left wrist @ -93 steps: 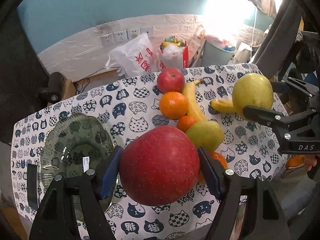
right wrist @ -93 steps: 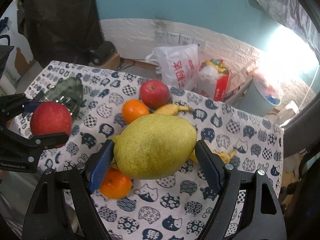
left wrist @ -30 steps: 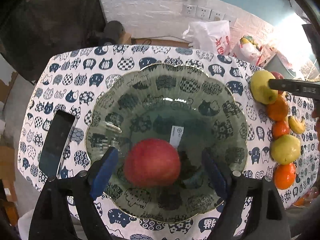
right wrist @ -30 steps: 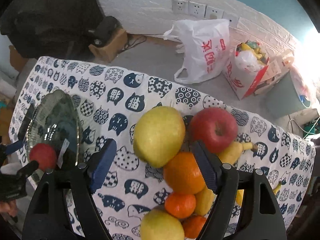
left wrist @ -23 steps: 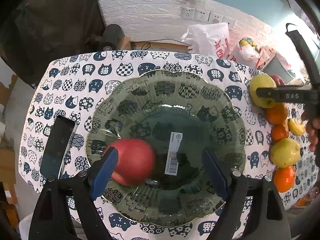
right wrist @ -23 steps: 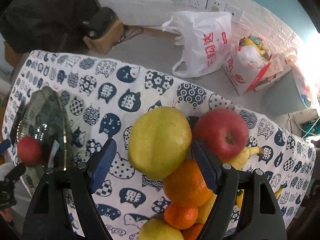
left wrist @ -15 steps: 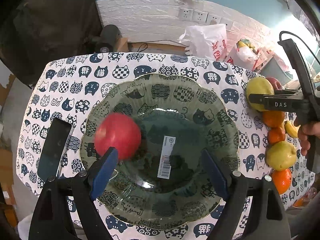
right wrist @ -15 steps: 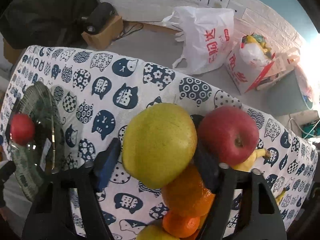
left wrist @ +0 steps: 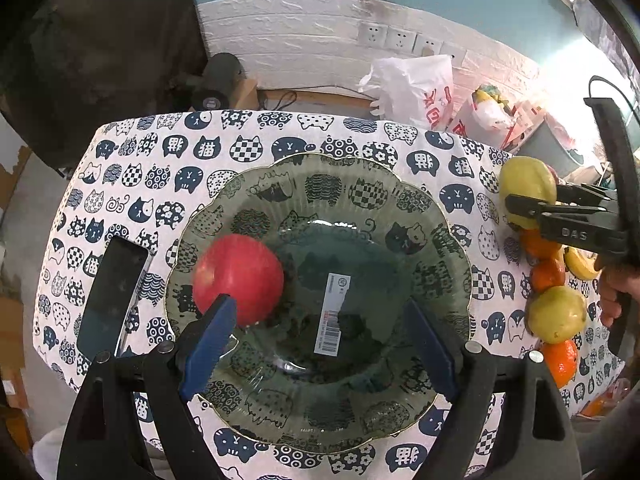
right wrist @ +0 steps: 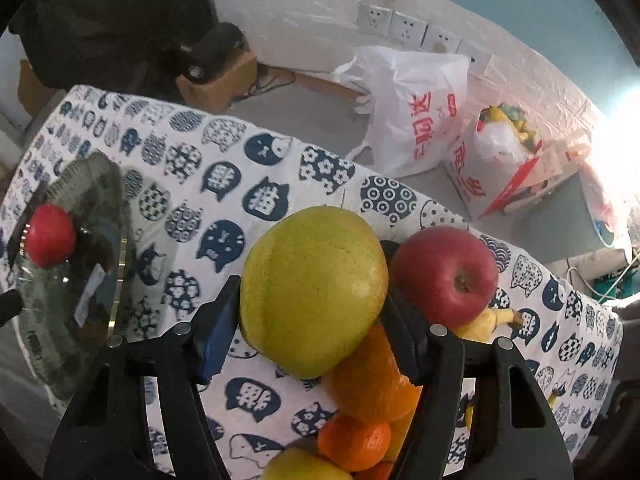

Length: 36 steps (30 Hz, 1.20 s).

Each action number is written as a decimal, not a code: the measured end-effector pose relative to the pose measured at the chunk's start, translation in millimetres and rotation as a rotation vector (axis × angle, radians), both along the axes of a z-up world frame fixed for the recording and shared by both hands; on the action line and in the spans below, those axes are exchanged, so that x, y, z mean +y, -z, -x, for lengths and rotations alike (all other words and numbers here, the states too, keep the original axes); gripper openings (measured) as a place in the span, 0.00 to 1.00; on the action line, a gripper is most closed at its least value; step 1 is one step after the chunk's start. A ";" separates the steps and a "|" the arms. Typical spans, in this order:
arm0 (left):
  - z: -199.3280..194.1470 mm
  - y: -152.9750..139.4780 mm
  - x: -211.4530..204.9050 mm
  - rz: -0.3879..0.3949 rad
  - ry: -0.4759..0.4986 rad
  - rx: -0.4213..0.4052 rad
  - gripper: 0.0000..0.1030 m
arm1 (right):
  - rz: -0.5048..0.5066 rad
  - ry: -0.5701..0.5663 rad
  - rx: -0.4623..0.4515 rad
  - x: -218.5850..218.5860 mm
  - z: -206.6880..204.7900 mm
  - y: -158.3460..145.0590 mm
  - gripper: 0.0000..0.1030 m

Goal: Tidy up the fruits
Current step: 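Lower the yellow pear into the green bowl and open the right tool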

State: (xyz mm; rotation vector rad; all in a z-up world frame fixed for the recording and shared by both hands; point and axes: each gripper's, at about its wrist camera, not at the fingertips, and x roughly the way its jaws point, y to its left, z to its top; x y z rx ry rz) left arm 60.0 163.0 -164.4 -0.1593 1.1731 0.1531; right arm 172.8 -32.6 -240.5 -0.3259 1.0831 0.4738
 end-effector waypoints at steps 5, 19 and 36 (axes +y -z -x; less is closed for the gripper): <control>6.3 -2.6 6.8 0.013 -0.018 -0.004 0.84 | -0.044 -0.030 -0.014 7.1 15.1 -16.8 0.65; 34.4 -6.7 32.3 0.012 -0.070 -0.016 0.84 | -0.143 -0.230 0.012 86.2 74.2 -44.1 0.65; 57.9 8.4 50.4 0.002 -0.086 0.026 0.84 | -0.020 -0.341 0.098 146.0 103.1 13.6 0.65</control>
